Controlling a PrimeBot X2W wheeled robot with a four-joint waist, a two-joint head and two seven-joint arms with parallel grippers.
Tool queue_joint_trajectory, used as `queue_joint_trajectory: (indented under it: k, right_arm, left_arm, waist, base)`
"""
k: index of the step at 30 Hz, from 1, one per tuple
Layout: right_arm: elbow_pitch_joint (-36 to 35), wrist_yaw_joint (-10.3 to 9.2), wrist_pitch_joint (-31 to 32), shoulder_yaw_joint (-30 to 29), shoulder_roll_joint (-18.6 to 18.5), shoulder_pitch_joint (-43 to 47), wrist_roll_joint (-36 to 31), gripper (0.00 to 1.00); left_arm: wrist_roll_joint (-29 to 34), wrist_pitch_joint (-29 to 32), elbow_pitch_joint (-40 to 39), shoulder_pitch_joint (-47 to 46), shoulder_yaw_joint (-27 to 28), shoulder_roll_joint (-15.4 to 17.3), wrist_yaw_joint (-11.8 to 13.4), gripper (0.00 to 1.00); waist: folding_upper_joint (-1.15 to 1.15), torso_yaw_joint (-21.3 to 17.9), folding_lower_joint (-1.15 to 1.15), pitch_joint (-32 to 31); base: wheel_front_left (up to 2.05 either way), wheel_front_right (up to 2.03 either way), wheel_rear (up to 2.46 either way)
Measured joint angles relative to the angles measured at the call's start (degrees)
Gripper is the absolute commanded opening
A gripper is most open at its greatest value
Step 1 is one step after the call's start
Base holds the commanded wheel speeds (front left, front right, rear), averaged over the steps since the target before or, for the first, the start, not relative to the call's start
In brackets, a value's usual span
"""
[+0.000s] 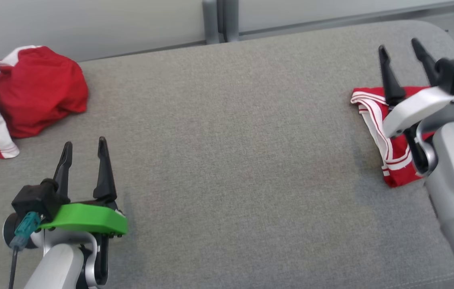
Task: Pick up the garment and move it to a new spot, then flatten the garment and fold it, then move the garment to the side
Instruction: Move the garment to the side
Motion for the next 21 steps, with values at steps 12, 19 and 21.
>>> queue_joint_trajectory:
  k: [12, 19, 21]
  right_arm:
    - [-18.2, 0.0, 4.1, -3.4, 9.9, 17.6, -2.8, 1.0]
    - [-25.6, -0.01, 6.6, -5.4, 13.6, 24.1, -4.8, 1.0]
    - [-27.5, -0.01, 7.0, -5.9, 14.1, 25.7, -5.4, 1.0]
  left_arm:
    - [0.4, -0.2, -0.3, 6.9, 4.3, -1.9, -0.4, 1.0]
    - [1.8, -0.3, -0.6, 9.5, 5.6, -3.8, -1.0, 1.0]
    - [2.4, -0.3, -0.5, 9.5, 6.0, -4.1, -1.2, 1.0]
  waist:
    - [0.0, 4.1, 0.0, -4.7]
    - [0.0, 5.5, 0.0, -5.7]
    - [0.0, 5.8, 0.0, -5.8]
  base:
    - [0.0, 0.0, 0.0]
    - [0.0, 0.0, 0.0]
    - [0.0, 0.0, 0.0]
